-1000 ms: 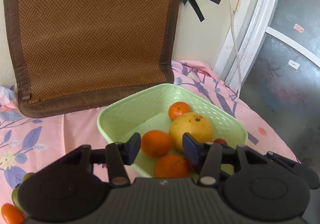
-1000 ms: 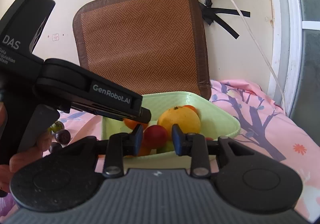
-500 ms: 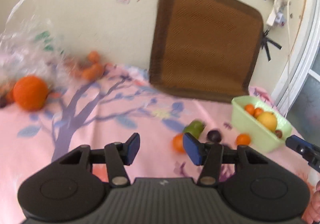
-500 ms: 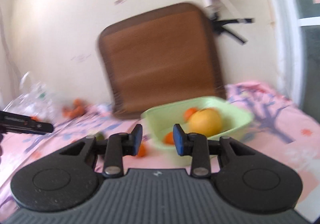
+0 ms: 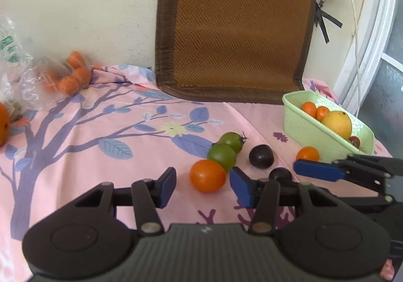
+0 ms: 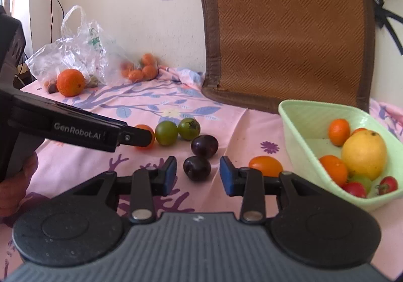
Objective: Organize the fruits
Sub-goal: 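Grasp an orange cherry tomato with the left tool while the right tool grasps a dark plum, then lower the orange tomato and dark plum onto the table and open both tools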
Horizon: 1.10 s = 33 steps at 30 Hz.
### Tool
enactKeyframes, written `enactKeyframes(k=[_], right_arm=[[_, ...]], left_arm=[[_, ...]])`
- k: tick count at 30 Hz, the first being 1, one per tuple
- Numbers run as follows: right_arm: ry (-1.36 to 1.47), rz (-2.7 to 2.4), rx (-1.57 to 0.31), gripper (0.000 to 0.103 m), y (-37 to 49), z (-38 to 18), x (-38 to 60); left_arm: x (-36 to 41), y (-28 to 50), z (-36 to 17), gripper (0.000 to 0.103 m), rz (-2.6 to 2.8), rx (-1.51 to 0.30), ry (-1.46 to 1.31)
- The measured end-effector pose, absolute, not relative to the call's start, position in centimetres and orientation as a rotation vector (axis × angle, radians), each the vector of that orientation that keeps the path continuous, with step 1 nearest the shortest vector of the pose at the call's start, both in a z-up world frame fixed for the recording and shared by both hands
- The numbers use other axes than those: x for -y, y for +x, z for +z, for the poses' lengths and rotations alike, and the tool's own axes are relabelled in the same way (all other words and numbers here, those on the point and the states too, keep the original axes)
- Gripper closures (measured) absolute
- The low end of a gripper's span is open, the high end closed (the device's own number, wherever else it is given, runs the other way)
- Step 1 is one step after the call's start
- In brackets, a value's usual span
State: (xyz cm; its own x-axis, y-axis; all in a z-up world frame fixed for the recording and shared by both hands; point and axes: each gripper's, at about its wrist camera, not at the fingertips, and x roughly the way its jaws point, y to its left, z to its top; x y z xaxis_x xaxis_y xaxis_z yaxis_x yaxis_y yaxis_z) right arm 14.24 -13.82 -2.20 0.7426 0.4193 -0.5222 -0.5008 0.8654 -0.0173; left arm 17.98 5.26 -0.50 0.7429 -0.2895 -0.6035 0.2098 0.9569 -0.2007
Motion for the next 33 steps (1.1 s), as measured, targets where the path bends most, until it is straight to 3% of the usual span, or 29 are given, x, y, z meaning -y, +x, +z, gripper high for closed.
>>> enactKeyframes(k=[2, 4, 5, 6, 20, 26, 33], right_arm=[[-0.16, 0.515, -0.579, 0.063, 14.8, -2.6, 13.6], [-0.158, 0.513, -0.575, 0.066, 14.6, -2.5, 13.7], [-0.164, 0.504, -0.57, 0.074, 14.3, -2.5, 13.7], [-0.168, 0.496, -0.567, 0.076, 14.0, -2.4, 13.7], [-0.047, 0.457, -0.503, 0.076, -0.3, -2.2, 18.0], [-0.055, 0.428, -0.511, 0.074, -1.8, -3.0, 17.8], [-0.071, 0.406, -0.502, 0.074, -2.9, -3.6, 17.7]], left_arm=[[-5.0, 17.9, -0.8, 0.058, -0.272, -0.671, -0.11], [-5.0, 18.1, -0.7, 0.071, -0.277, -0.675, -0.123], [-5.1, 18.0, -0.7, 0.071, -0.276, -0.676, -0.134], [-5.2, 17.7, -0.7, 0.071, -0.275, -0.679, -0.144], [-3.1, 1.7, 0.0, 0.07, -0.341, -0.628, -0.097], [-2.0, 0.0, -0.7, 0.069, -0.33, -0.641, -0.072], [-1.3, -0.6, -0.6, 0.057, -0.256, -0.644, -0.056]])
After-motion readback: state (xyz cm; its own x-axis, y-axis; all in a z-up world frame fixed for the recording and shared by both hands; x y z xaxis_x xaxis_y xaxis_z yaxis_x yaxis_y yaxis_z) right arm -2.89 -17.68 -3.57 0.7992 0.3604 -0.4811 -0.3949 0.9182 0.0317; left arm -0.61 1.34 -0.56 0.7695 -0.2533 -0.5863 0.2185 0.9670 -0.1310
